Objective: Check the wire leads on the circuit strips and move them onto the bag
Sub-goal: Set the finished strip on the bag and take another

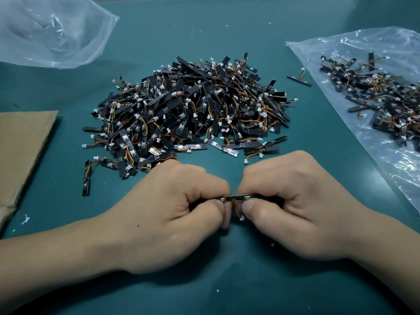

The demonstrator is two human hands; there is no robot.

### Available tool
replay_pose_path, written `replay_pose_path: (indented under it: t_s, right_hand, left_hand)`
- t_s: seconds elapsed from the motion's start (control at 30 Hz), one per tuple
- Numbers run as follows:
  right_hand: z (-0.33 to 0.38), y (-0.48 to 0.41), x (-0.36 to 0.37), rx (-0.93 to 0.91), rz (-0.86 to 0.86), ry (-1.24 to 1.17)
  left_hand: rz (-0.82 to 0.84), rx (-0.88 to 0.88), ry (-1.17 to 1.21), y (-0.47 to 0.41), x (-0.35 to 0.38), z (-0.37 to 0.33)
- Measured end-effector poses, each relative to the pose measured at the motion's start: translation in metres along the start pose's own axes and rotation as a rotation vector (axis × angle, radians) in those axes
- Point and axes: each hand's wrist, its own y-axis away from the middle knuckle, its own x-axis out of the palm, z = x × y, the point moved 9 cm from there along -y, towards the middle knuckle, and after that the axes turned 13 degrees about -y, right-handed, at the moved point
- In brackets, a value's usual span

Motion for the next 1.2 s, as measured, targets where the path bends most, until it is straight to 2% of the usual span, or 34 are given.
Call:
replay_pose_path:
  t_s: [0.37,0.47,0.7,1.2]
  right_hand:
    - [-0.007,-0.002,0.001,0.092,-0.001,-0.013]
    - [-0.008,-0.002,0.001,0.106,0.001,-0.037]
    - [-0.014,0.000,0.002,0.187,-0.009,-0.169]
    - [-0.013,0.000,0.003,0.209,0.017,-0.177]
  left_hand:
    - [-0.035,-0.036,0.060,0.002,0.001,0.003]
    - [-0.019,-0.014,-0.027,0.001,0.000,0.002]
    - [-0.027,0.003,-0.048,0.001,-0.002,0.003]
    - [-0.068,-0.025,0.030,0.001,-0.001,0.013]
